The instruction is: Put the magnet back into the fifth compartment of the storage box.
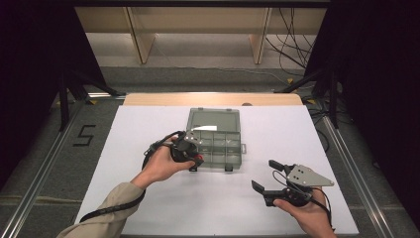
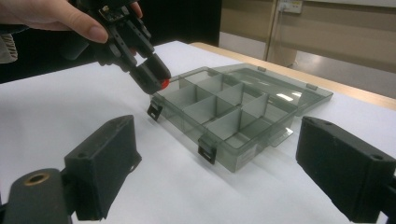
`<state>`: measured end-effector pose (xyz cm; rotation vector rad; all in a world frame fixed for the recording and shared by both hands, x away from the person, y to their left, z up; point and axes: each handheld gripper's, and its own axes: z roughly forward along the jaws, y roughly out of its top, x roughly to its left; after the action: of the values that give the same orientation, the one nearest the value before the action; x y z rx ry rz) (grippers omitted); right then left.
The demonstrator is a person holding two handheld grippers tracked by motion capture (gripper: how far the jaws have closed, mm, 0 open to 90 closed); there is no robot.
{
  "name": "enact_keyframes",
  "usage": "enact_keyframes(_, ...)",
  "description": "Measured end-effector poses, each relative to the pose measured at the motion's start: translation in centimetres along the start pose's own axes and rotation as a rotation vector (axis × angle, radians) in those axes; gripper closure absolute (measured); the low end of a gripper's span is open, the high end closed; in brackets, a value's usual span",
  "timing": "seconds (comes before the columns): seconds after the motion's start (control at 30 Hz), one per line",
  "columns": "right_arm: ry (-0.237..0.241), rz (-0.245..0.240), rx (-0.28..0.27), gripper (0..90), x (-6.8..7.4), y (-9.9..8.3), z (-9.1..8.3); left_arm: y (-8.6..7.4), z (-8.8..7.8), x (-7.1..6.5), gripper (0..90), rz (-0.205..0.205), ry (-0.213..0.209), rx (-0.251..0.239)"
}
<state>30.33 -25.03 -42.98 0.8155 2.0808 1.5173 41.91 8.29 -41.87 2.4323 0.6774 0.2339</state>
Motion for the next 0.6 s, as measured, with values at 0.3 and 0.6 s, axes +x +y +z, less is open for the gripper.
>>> enact_keyframes(0.3,0.000,0.001,0.001,13.0,-0.02,0.00,-0.02,0.09,0.03,0.39,62.8,0.001,0.008,0.007)
enact_keyframes(0.6,0.002,0.002,0.002,13.0,-0.03,-0.01,-0.01,0.24,-0.15,0.97,62.8,-0.004,0.027,-0.001)
